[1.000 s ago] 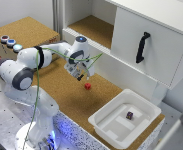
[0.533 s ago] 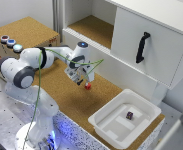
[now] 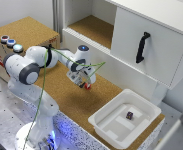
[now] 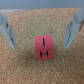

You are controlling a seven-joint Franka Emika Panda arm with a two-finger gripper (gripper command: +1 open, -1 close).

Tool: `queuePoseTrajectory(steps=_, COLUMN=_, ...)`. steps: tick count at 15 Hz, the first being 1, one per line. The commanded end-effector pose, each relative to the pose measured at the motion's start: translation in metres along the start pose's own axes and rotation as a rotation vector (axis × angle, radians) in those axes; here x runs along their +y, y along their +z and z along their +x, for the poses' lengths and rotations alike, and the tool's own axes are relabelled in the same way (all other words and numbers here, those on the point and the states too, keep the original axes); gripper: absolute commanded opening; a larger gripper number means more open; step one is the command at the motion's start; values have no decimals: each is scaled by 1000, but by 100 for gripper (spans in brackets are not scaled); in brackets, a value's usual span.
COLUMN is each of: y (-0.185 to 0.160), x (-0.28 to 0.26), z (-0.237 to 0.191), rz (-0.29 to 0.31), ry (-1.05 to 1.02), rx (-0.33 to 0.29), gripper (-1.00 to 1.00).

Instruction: Grasp the pink block

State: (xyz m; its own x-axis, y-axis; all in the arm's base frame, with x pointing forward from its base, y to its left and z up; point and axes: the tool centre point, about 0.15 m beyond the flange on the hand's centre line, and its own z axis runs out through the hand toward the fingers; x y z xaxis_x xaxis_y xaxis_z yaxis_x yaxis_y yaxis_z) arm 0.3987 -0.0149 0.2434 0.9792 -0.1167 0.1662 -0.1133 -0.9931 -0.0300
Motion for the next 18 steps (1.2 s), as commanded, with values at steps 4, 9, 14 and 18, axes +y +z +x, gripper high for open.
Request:
queuePoseTrajectory(steps=4, y=43, x=4, z=14, rz=-36, ry=-27, rx=4, gripper=100)
queuePoseTrajectory(steps=9, y=48, x=2, z=13, rz=-44, ry=-31, rx=8, gripper=-100)
queuePoseTrajectory(steps=14, y=41, x=-2, z=12, rz=-46, ry=-35, rx=18, gripper=-100)
queuePoseTrajectory(steps=18, y=13, x=-6, z=12, rz=-51, ry=-55, rx=42, gripper=-100)
